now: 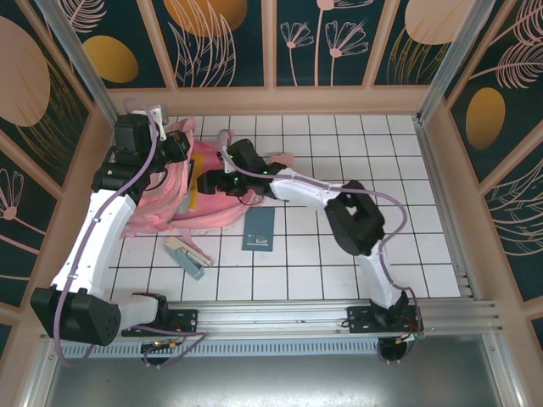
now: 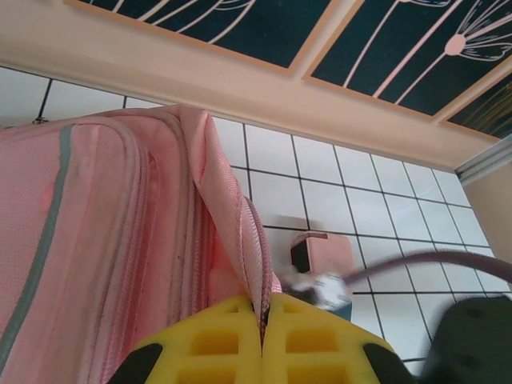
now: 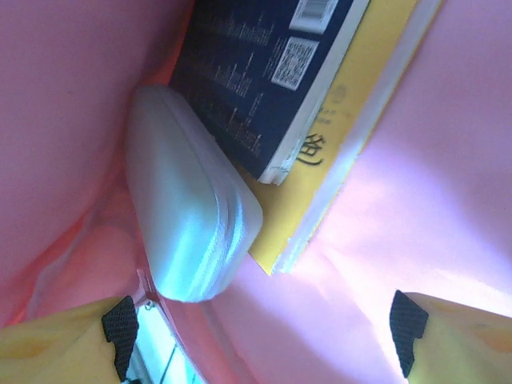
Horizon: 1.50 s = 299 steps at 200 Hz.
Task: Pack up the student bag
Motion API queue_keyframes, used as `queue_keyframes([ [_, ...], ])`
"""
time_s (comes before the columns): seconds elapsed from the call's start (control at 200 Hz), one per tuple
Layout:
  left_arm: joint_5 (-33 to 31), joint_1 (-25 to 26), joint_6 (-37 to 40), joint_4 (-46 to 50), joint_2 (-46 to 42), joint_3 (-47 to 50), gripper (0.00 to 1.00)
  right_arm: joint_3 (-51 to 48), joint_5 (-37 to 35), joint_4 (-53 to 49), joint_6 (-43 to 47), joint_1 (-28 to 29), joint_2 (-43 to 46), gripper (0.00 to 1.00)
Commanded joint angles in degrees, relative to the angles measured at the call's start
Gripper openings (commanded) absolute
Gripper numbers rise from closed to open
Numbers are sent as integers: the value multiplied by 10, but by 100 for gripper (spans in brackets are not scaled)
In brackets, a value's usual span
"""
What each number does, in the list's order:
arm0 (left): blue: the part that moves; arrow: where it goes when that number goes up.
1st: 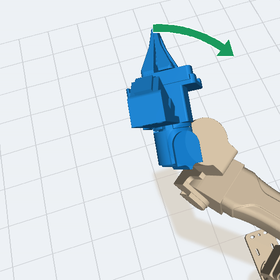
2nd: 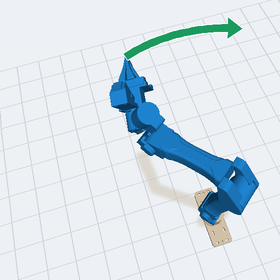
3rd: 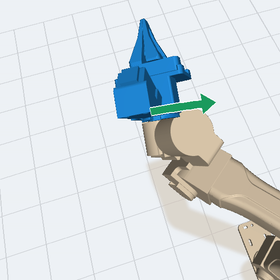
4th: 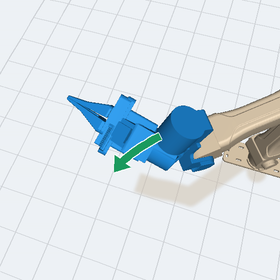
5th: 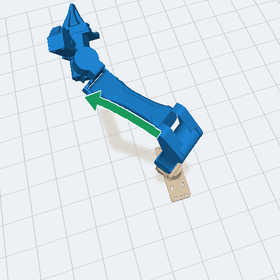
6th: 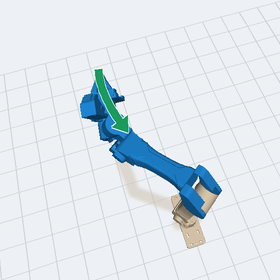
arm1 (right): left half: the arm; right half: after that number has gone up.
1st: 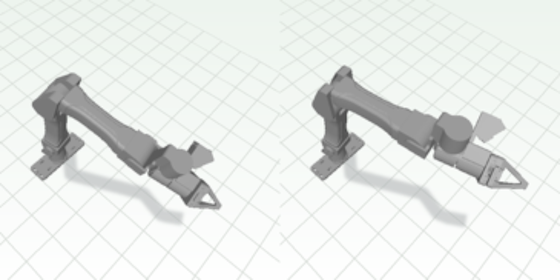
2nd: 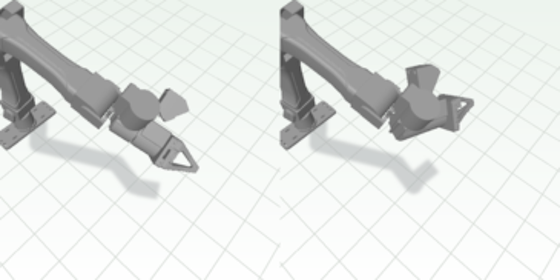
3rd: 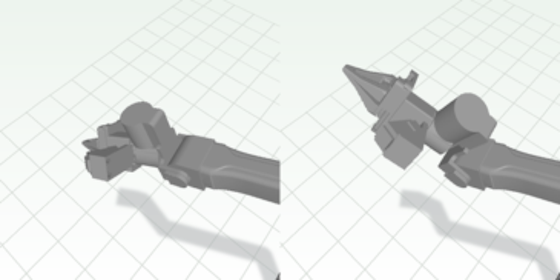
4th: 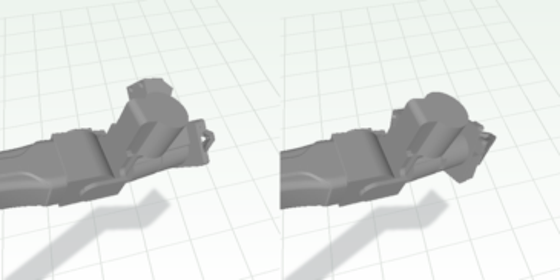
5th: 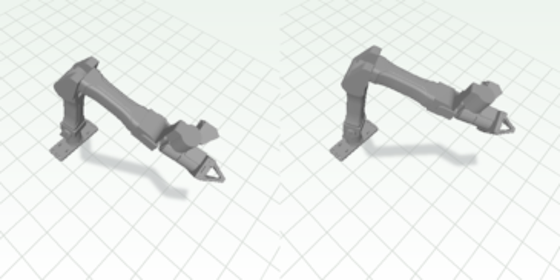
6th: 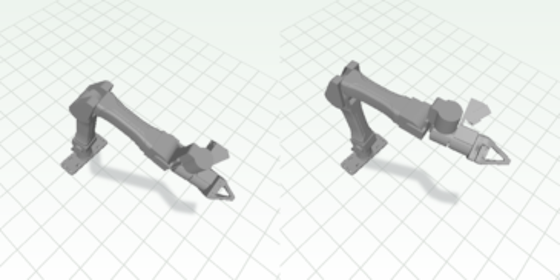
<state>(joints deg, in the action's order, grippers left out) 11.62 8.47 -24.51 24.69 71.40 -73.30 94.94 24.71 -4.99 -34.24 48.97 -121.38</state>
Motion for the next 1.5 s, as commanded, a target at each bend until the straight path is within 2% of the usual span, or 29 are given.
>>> queue_keyframes([
  [0.0, -27, 1, -12, -41, -21, -35, 0, -93, -55, 40, 70, 2, 101, 82],
  [0.085, -49, 1, -15, -34, -19, -43, 0, -161, -78, 75, 107, 9, 164, 78],
  [0.2, -89, 1, -19, -22, -7, -56, 0, -233, -122, 85, 203, 54, 228, 76],
  [0.265, -95, 0, -22, -14, 2, -67, 0, -267, -122, 78, 242, 80, 247, 76],
  [0.365, -101, 1, -30, -11, 10, -76, 0, -280, -117, 44, 242, 108, 238, 80],
  [0.575, -93, 0, -33, -9, 23, -81, 0, -176, -176, -54, 260, 201, 127, 85],
  [0.951, -83, 1, -35, 10, 34, -109, 0, 79, -210, -202, 272, 247, -78, 94],
  [1.251, -78, 0, -36, 14, 33, -106, 0, 128, -267, -247, 270, 268, -132, 95],
  [1.491, -73, 0, -39, 12, 33, -108, 0, 138, -353, -266, 276, 287, -159, 84],
])
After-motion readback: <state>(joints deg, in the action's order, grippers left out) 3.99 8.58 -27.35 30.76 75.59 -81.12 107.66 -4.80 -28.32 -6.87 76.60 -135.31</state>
